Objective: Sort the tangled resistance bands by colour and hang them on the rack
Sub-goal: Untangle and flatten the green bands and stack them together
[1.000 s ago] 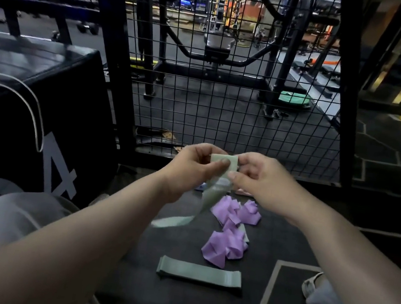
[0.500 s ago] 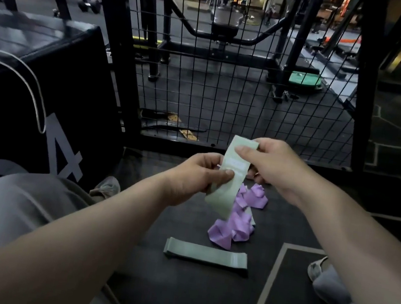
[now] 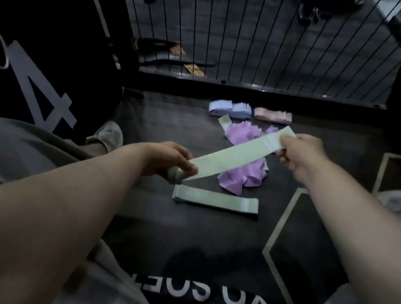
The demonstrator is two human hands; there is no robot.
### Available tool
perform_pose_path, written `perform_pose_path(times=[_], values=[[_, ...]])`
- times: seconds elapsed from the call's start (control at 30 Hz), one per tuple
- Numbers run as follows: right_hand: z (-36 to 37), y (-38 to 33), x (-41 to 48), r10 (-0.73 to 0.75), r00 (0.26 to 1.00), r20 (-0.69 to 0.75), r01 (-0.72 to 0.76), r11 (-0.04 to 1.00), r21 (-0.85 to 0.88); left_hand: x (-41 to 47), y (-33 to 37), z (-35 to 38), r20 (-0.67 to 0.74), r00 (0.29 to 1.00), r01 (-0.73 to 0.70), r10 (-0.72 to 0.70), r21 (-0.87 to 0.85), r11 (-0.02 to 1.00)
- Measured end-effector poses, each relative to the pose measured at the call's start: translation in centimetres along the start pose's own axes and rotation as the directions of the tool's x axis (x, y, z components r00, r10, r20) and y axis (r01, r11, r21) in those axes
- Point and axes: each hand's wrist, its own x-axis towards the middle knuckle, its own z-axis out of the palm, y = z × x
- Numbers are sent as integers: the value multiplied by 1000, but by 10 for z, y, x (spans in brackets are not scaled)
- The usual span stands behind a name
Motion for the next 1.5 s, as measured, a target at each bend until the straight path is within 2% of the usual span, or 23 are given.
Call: perform_pose_path(times=[0.17, 0.3, 0.5, 0.67, 0.83, 1.17, 1.23, 1.27, 1.3, 1.33, 1.4, 1.43, 1.5], values=[[17, 69, 28, 262, 963, -57, -263, 965, -11, 44, -33, -11, -194, 966, 160, -170, -68, 985], [38, 116, 42, 369, 928, -53, -372, 927, -43, 84, -57, 1, -378, 899, 193, -221, -113, 975], [49, 164, 57, 482, 874, -60, -483, 875, -14, 128, -87, 28, -435, 843, 263, -316, -178, 948], [49, 198, 70, 399, 899, -181, -430, 883, -186, 151, -111, 41, -505, 795, 309, -335, -139, 941], [47, 224, 77, 285, 943, -171, -332, 835, -439, 160, -125, 46, -536, 787, 333, -305, -48, 942], [44, 244, 84, 203, 969, -141, -246, 761, -600, 173, -130, 50, -550, 799, 388, -241, 167, 906], [43, 241, 79, 161, 978, -129, -205, 692, -692, 172, -130, 53, -553, 797, 460, -244, 293, 838], [44, 238, 76, 85, 992, -96, -129, 617, -777, 170, -130, 55, -572, 797, 490, -195, 423, 762], [44, 236, 74, -7, 1000, -14, -9, 500, -866, 168, -131, 57, -577, 811, 482, -99, 563, 672], [45, 236, 73, -72, 991, 112, 130, 361, -923, 168, -134, 60, -539, 842, 427, 18, 687, 588], [49, 237, 76, -50, 940, 337, 340, 146, -929, 170, -141, 63, -366, 914, 247, 173, 843, 478], [52, 238, 78, -7, 918, 396, 394, 94, -914, 172, -145, 64, -287, 938, 176, 195, 878, 446], [57, 240, 85, 49, 893, 448, 447, 29, -894, 178, -149, 64, -214, 957, 117, 195, 902, 415]])
